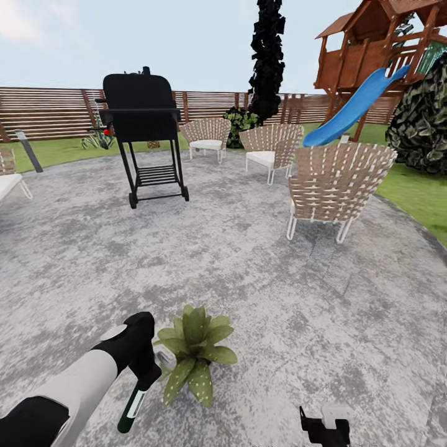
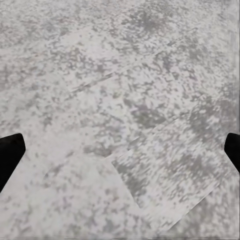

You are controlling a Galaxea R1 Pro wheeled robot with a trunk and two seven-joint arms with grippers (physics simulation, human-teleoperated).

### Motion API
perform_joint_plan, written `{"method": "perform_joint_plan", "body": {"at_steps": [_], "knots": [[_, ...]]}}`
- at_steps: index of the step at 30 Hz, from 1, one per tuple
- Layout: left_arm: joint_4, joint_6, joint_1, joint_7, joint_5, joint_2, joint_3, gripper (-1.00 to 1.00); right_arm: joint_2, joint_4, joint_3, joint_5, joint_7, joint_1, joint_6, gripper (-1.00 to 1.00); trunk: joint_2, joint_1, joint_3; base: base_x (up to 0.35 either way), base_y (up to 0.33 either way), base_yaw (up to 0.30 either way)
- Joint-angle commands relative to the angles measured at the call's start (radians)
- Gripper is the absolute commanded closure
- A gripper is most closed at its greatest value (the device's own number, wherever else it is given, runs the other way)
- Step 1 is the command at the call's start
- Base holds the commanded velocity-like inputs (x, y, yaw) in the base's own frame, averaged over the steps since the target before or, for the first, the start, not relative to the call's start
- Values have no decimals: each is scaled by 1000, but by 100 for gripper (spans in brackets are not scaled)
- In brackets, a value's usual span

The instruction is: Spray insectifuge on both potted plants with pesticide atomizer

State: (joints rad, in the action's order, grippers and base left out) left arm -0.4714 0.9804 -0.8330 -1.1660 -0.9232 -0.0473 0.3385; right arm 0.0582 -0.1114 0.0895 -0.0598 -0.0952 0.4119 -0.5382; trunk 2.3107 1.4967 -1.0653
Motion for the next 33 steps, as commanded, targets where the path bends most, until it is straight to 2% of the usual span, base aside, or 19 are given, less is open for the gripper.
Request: {"method": "perform_joint_plan", "body": {"at_steps": [1,11,16,20,23,27,31,33], "knots": [[-3,8,0,-10,-6,-3,3,100,0,1,9,-6,-4,1,-3,-100,0,0,-1,-33,18,-273],[-2,11,16,0,-8,-9,2,100,0,1,9,-6,-4,1,-3,-100,0,0,-1,-145,218,-40],[-2,11,20,1,-8,4,2,100,0,1,9,-6,-4,1,-2,-100,0,0,-1,-3,60,0],[-2,8,69,2,-9,7,2,100,0,1,9,-6,-4,1,-3,-100,0,0,-1,0,5,0],[-9,8,84,2,-10,7,0,100,0,1,9,-6,-5,1,-3,-100,0,0,-1,0,0,0],[-20,12,69,2,-5,8,-4,100,0,1,9,-6,-4,1,-3,-100,0,0,-1,0,0,0],[-21,16,7,-5,-2,6,-4,100,0,1,9,-6,-3,1,-3,-100,0,0,-1,0,0,0],[-21,16,-6,-5,-2,7,-4,100,0,1,9,-6,-3,1,-3,-100,0,0,-1,0,0,0]]}}
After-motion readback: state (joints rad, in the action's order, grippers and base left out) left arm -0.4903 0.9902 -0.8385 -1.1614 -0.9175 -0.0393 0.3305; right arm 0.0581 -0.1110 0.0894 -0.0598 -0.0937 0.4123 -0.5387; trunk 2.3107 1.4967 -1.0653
